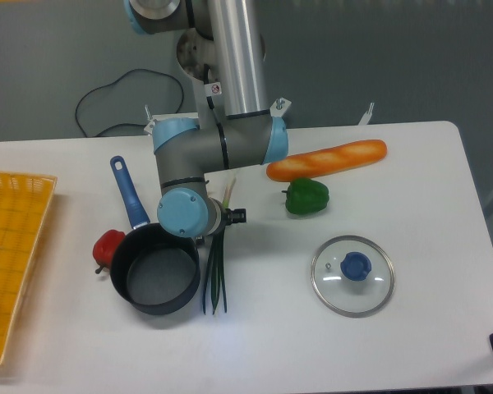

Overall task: Pick up the green onion
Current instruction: 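Lift the green onions and hold them upright beside the saucepan, then raise the held green onions higher above the table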

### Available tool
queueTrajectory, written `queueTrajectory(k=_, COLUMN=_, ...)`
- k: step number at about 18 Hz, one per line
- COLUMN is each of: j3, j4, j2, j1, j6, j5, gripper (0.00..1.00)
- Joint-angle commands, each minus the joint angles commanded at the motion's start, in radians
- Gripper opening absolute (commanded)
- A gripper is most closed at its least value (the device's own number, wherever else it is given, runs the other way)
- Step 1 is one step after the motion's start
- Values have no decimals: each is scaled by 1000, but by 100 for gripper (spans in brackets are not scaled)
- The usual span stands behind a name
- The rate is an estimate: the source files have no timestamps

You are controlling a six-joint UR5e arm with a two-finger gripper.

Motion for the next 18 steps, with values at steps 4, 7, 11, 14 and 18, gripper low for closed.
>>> queueTrajectory(k=4, j3=0, j4=0, j2=-2, j1=0, j6=0, j5=-3, gripper=9)
queueTrajectory(k=7, j3=0, j4=0, j2=-2, j1=0, j6=9, j5=-8, gripper=0)
queueTrajectory(k=11, j3=0, j4=-2, j2=2, j1=2, j6=12, j5=-8, gripper=0)
queueTrajectory(k=14, j3=3, j4=-11, j2=17, j1=9, j6=58, j5=-8, gripper=0)
queueTrajectory(k=18, j3=17, j4=-14, j2=20, j1=14, j6=74, j5=-3, gripper=0)
